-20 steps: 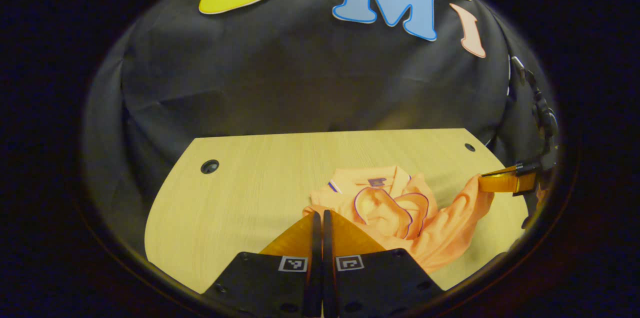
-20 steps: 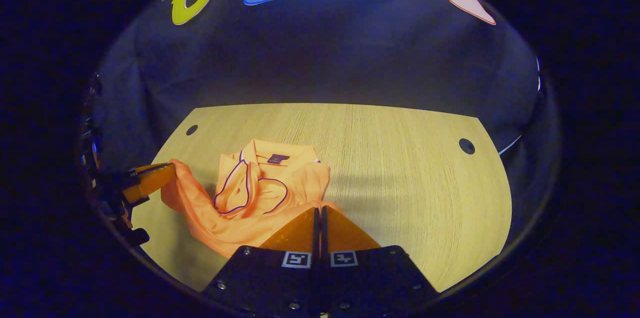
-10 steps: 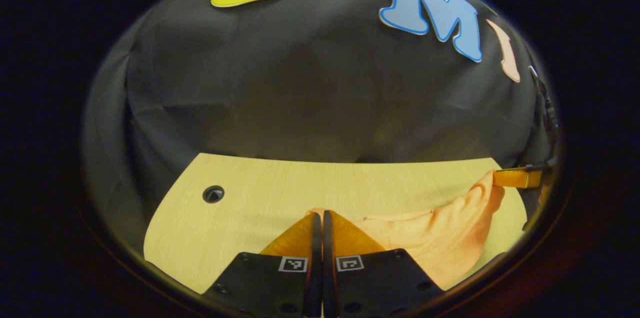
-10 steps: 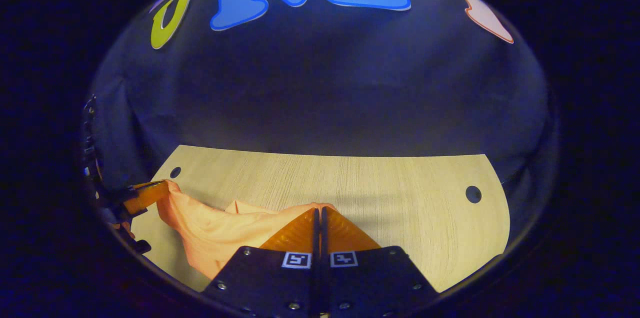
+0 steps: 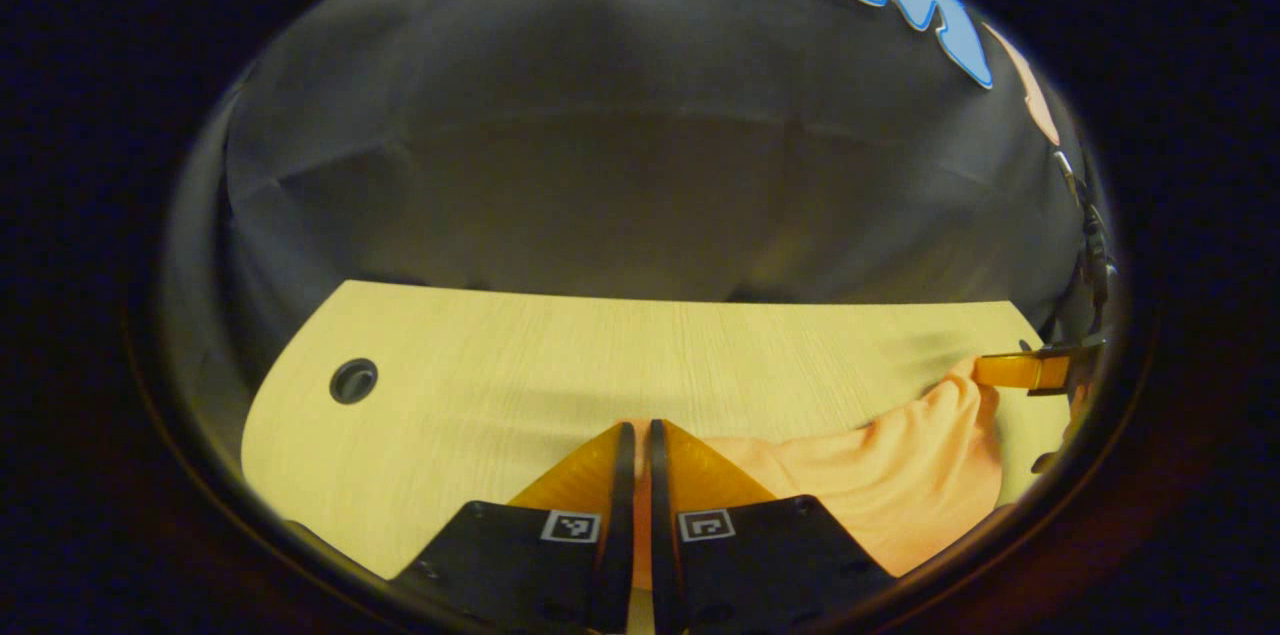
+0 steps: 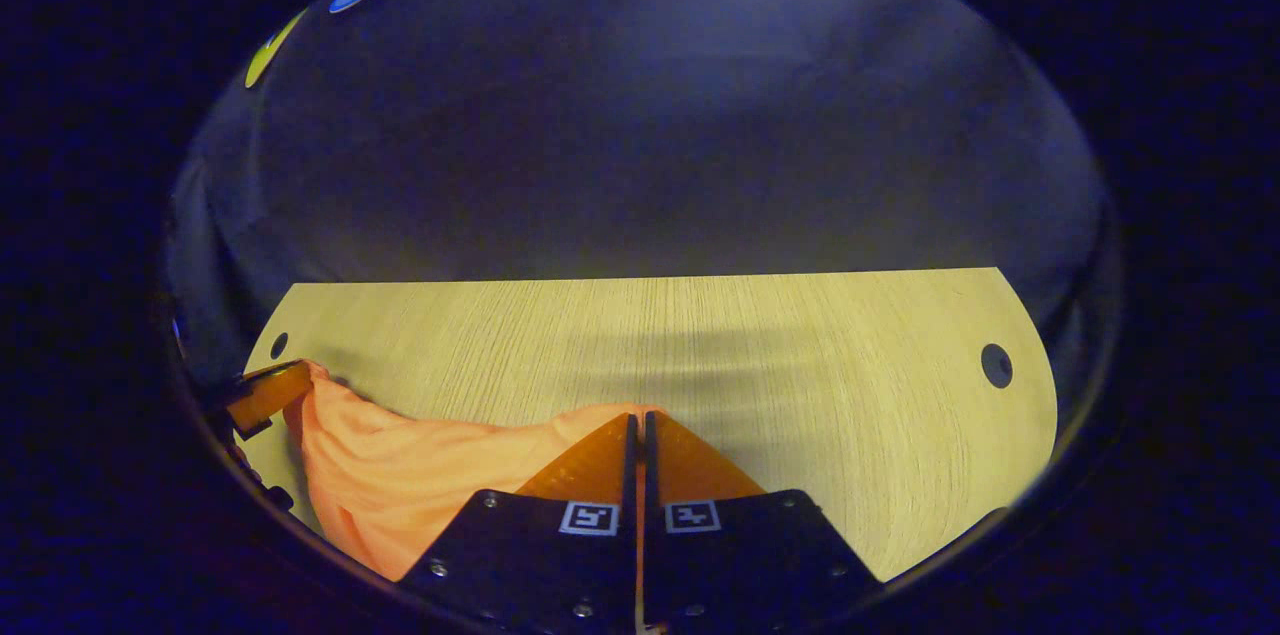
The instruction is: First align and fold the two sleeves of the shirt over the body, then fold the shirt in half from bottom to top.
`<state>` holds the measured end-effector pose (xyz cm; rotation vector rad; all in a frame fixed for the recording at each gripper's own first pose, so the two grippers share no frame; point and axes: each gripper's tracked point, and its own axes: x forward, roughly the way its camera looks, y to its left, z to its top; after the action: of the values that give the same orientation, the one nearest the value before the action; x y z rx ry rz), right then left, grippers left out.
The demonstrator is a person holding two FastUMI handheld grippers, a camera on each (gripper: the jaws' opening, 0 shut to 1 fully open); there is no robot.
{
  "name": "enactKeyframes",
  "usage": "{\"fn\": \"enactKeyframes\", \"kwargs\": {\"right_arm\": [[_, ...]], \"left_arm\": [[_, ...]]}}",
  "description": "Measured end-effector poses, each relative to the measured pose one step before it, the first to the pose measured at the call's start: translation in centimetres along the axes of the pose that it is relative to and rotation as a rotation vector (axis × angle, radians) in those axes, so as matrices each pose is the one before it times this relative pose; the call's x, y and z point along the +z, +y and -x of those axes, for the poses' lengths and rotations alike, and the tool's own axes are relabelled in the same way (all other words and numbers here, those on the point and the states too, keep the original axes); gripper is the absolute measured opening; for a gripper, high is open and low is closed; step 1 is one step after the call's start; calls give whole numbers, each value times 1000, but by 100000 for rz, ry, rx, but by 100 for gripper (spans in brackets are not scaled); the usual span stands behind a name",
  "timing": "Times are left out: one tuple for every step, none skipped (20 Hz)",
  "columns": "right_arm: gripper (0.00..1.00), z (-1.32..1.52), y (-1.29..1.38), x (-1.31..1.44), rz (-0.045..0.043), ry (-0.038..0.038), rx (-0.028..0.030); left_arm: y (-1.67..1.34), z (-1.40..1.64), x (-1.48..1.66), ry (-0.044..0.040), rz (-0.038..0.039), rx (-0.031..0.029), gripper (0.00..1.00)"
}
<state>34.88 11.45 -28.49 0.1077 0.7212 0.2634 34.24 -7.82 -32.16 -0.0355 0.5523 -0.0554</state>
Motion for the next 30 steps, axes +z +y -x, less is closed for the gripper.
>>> {"fn": "enactKeyframes", "kwargs": {"right_arm": [[5, 244, 47, -201, -1116, 403, 2309], [16, 10, -79, -113, 3, 331, -430], [19, 221, -133, -82, 629, -454, -167], [23, 605, 225, -6, 322, -80, 740], [36, 307, -118, 128, 1261, -740, -446], [41, 513, 111, 210, 1645, -814, -530], [41, 614, 239, 105, 1658, -980, -138], [41, 655, 321, 367, 1359, -775, 268], [41, 671, 729, 117, 932, -377, 736], [41, 821, 586, 430, 400, -808, 683], [41, 862, 585, 580, 271, -1179, 734], [41, 853, 454, 596, 253, -1207, 464], [41, 1022, 499, 663, 133, -1631, 451], [41, 866, 517, 859, 15, -1837, 351], [41, 994, 425, 630, -113, -1770, 370], [41, 952, 357, 869, -319, -1854, 439], [41, 832, 562, 1039, -545, -2135, 650], [36, 687, 330, 737, -303, -1749, 264], [41, 710, 391, 646, -99, -1177, 203], [41, 798, 331, 531, -107, -1433, 276], [41, 641, 193, 543, 6, -972, 171], [41, 844, 251, 423, 32, -1093, 357], [41, 982, 150, 473, 387, -1101, 165], [41, 1002, 481, 503, 498, -1261, 135], [41, 1077, 361, 672, 375, -1532, 429], [41, 1036, 438, 628, 363, -1491, 243], [41, 1177, 296, 708, 529, -1555, 280], [41, 1293, 187, 577, 600, -1644, 22], [41, 1323, 324, 793, 575, -1947, 7], [41, 1431, 345, 598, 617, -1924, 174]], "left_arm": [[469, 122, -44, -400, 823, 1145, 16], [-119, 239, 208, -391, 1340, -1010, 17], [-353, 59, 112, -718, 738, -1242, 40], [86, 186, 151, -341, -992, 932, 63], [-222, 83, 234, -265, -494, -375, 86], [-301, 378, 517, -823, -267, -108, 87], [-571, 454, 475, -821, -167, -594, 83], [-694, 678, 646, -925, -411, -805, 82], [-590, 659, 695, -947, -1138, -679, 81], [-494, 808, 809, -1080, -1670, -635, 80], [-673, 850, 1119, -1590, -1573, -638, 80], [-642, 916, 1150, -1897, -969, -1141, 80], [-930, 891, 1318, -2174, -873, -854, 83], [-654, 867, 1296, -2374, -963, -580, 83], [-459, 896, 1166, -2197, -1433, -824, 83], [-376, 856, 1203, -2427, -1897, -222, 80], [-769, 1217, 1626, -2947, -2061, -861, 80], [-753, 901, 1133, -2136, -920, -1220, 80], [-606, 792, 1062, -1633, -587, -1338, 80], [-469, 604, 834, -1119, -509, -748, 82], [-495, 785, 762, -906, -229, -586, 84], [-455, 598, 709, -949, 9, -655, 82], [-523, 809, 896, -1069, 123, -492, 82], [-298, 966, 729, -1217, 109, -322, 82], [-339, 970, 907, -1291, -19, -397, 82], [-400, 1079, 988, -1417, -261, -348, 82], [-410, 1174, 947, -1278, -363, -254, 82], [-505, 1140, 999, -1284, -399, -64, 82], [-447, 996, 1103, -1473, 208, -33, 82], [-515, 1440, 1095, -1489, 780, -388, 82]]}}
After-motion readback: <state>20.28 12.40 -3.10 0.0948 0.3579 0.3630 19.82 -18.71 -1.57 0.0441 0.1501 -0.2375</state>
